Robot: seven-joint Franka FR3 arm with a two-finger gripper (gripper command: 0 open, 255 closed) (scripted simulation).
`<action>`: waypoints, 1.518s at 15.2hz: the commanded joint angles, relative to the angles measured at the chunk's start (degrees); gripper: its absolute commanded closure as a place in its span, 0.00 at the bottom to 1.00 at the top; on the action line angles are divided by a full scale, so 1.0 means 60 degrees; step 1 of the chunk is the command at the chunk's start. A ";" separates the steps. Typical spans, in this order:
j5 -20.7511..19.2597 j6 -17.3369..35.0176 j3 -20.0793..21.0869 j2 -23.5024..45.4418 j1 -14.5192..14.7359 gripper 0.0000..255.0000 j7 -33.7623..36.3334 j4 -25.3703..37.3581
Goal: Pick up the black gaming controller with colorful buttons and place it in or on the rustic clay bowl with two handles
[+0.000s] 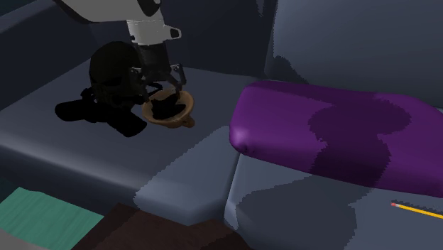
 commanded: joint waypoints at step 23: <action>-0.0133 0.0428 -0.0006 0.0138 0.0005 1.00 0.0026 -0.0419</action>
